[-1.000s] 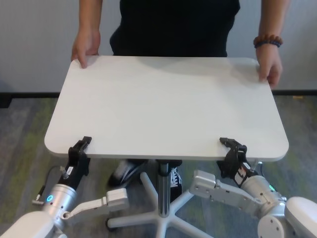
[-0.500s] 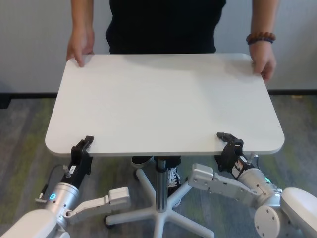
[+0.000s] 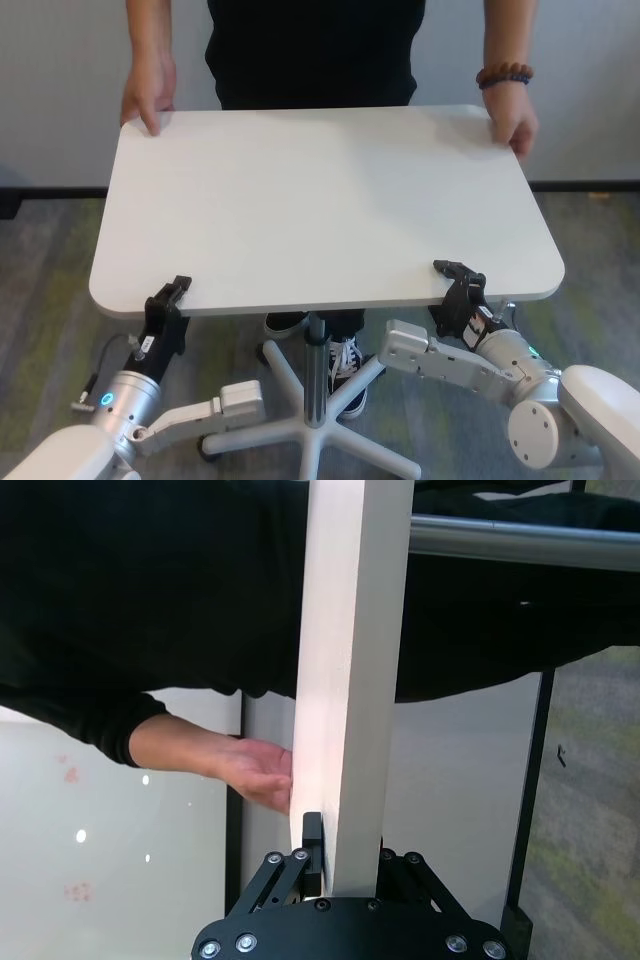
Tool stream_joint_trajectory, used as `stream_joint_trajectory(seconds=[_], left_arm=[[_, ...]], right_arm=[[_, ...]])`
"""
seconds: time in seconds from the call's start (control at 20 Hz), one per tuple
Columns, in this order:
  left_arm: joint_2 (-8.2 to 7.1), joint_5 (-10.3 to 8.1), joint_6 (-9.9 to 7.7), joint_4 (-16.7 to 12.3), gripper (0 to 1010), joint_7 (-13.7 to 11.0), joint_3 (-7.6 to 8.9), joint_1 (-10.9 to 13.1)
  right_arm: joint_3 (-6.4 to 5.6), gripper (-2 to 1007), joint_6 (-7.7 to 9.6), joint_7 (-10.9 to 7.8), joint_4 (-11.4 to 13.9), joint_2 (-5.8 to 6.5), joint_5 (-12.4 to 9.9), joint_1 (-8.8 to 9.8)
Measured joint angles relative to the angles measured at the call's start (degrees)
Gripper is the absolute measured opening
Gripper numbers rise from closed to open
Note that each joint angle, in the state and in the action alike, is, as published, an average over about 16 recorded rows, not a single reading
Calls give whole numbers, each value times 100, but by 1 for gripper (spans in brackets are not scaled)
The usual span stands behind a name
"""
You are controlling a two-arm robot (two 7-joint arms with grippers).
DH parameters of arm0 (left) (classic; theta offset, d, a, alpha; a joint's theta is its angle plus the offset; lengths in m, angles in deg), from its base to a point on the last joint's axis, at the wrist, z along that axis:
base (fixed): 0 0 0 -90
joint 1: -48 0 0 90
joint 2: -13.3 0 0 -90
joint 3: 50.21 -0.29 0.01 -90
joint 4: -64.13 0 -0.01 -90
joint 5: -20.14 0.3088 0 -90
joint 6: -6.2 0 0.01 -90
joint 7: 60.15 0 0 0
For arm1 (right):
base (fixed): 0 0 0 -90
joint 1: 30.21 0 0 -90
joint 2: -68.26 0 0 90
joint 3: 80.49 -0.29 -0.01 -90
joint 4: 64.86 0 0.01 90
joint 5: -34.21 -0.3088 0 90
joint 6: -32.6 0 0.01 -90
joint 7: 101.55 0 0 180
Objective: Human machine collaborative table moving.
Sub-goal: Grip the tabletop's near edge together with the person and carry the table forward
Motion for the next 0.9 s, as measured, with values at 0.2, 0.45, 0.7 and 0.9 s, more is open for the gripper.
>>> stream_joint_trajectory(seconds=[0.2,0.45,0.7,0.9], left_arm=[[-7,1,5,-19,233,0,4,16],[-13,1,9,-36,233,0,9,27],[-17,1,10,-45,233,0,13,32],[-19,0,11,-49,233,0,15,34]], right_arm=[[-19,353,-110,38,-233,-70,12,-113],[-24,353,-214,92,-483,-139,22,-242],[-10,353,-287,142,-689,-191,29,-366],[10,353,-324,173,-815,-218,37,-455]])
